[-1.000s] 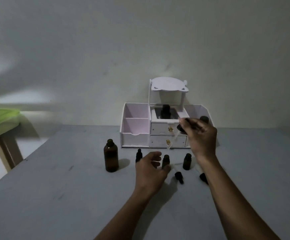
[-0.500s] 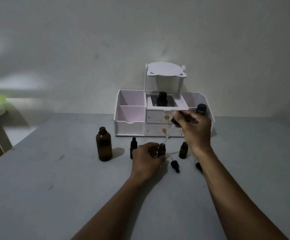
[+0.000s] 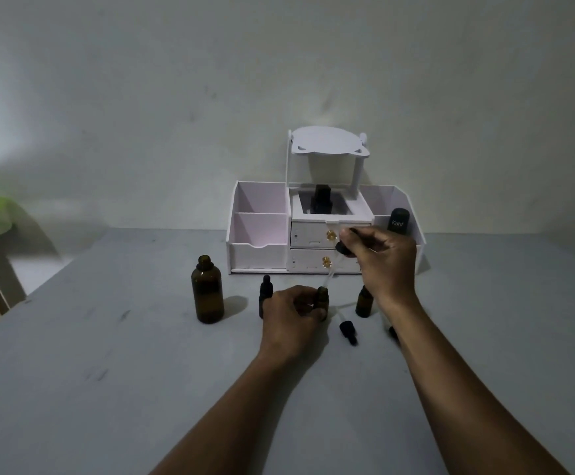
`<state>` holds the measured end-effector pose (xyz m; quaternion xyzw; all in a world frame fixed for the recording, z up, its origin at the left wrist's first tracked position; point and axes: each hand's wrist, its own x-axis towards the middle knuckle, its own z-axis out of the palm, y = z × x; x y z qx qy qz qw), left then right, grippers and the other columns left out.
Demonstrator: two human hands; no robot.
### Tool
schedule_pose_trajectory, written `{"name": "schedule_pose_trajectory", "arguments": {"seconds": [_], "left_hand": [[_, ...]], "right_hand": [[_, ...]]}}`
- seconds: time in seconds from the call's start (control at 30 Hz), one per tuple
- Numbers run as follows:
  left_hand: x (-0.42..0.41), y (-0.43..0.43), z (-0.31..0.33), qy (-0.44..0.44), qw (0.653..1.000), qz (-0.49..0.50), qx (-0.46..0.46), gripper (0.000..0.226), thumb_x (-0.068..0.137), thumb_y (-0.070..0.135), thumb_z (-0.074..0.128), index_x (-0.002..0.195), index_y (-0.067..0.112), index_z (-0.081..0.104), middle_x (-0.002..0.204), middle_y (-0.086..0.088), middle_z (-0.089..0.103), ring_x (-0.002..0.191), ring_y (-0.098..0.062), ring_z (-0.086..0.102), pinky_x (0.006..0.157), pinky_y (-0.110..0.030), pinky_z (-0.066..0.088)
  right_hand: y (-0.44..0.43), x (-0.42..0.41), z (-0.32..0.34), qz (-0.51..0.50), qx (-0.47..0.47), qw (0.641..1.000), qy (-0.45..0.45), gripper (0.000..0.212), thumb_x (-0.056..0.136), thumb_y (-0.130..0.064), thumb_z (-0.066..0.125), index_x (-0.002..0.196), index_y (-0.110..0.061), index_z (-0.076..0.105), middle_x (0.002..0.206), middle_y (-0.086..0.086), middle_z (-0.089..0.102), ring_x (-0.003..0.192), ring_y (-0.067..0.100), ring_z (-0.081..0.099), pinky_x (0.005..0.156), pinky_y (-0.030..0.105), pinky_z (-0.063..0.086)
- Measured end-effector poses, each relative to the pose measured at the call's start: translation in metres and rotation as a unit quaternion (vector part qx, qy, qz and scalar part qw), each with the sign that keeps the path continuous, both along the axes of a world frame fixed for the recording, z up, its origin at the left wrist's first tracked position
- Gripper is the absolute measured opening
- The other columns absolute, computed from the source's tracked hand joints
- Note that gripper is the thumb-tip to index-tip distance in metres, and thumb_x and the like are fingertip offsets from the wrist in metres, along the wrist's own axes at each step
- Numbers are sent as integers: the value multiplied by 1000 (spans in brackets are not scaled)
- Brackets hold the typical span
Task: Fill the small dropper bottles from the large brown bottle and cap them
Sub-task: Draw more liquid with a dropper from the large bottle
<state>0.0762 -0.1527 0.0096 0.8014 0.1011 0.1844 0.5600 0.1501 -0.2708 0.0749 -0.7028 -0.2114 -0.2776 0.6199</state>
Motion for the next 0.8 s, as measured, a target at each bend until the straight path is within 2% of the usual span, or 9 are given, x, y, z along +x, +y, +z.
{"name": "schedule_pose_trajectory", "arguments": {"seconds": [0.1, 0.2, 0.3, 0.37, 0.5, 0.63, 0.73, 0.8], "left_hand": [[1, 0, 0, 4, 1000, -5, 2, 35, 85, 11, 73, 119, 16, 68, 113, 4, 71, 101, -6, 64, 91, -19, 49], [1, 0, 1, 5, 1000, -4, 7, 36, 85, 12, 73, 120, 16, 68, 115, 4, 70, 103, -6, 63, 93, -20, 49], [2, 0, 0, 4, 1000, -2, 7, 35, 86, 12, 73, 121, 16, 67, 114, 4, 70, 98, -4, 62, 81, -10, 46], [2, 0, 0, 3, 1000, 0, 7, 34, 86, 12, 73, 120, 17, 68, 114, 5, 70, 93, -1, 61, 76, -6, 41], [3, 0, 0, 11, 1000, 3, 16, 34, 86, 13, 73, 120, 19, 68, 116, 7, 70, 92, 2, 58, 81, -7, 39], [2, -1, -1, 11, 1000, 5, 11, 35, 86, 12, 73, 121, 18, 68, 117, 8, 68, 98, -1, 59, 91, -14, 45], [3, -1, -3, 10, 1000, 5, 14, 35, 87, 13, 73, 121, 18, 67, 117, 7, 69, 94, 1, 58, 79, -6, 44], [4, -2, -4, 13, 1000, 6, 16, 38, 86, 14, 73, 124, 18, 65, 119, 5, 68, 91, 2, 58, 77, -8, 48]], "right_hand": [[0, -2, 1, 0, -9, 1000, -13, 9, 83, -15, 77, 90, -21, 74, 75, -16, 69, 73, -10, 67, 65, 2, 47], [0, -2, 1, -8, -15, 999, -27, 6, 83, -14, 77, 88, -18, 75, 73, -15, 68, 71, -11, 67, 65, 1, 47], [1, -1, 0, -19, -18, 999, -25, 4, 83, -15, 76, 88, -14, 77, 73, -15, 68, 72, -14, 65, 64, 0, 45], [1, -1, 0, -21, -20, 999, -24, 5, 84, -16, 76, 89, -17, 75, 73, -17, 67, 73, -15, 65, 64, -1, 45], [1, 1, 0, -20, -17, 1000, -16, 9, 84, -18, 76, 93, -20, 75, 77, -16, 69, 74, -12, 67, 66, 2, 48], [1, 1, -2, -20, -6, 1000, -5, 8, 83, -26, 77, 90, -27, 74, 79, -15, 72, 76, -3, 70, 69, 12, 56], [1, -1, 1, -21, 4, 1000, -4, 9, 83, -27, 77, 90, -30, 72, 80, -19, 70, 78, -7, 69, 69, 7, 52], [1, -5, 5, -20, 9, 1000, -9, 11, 84, -26, 76, 87, -35, 70, 79, -22, 69, 77, -9, 68, 68, 4, 50]]}}
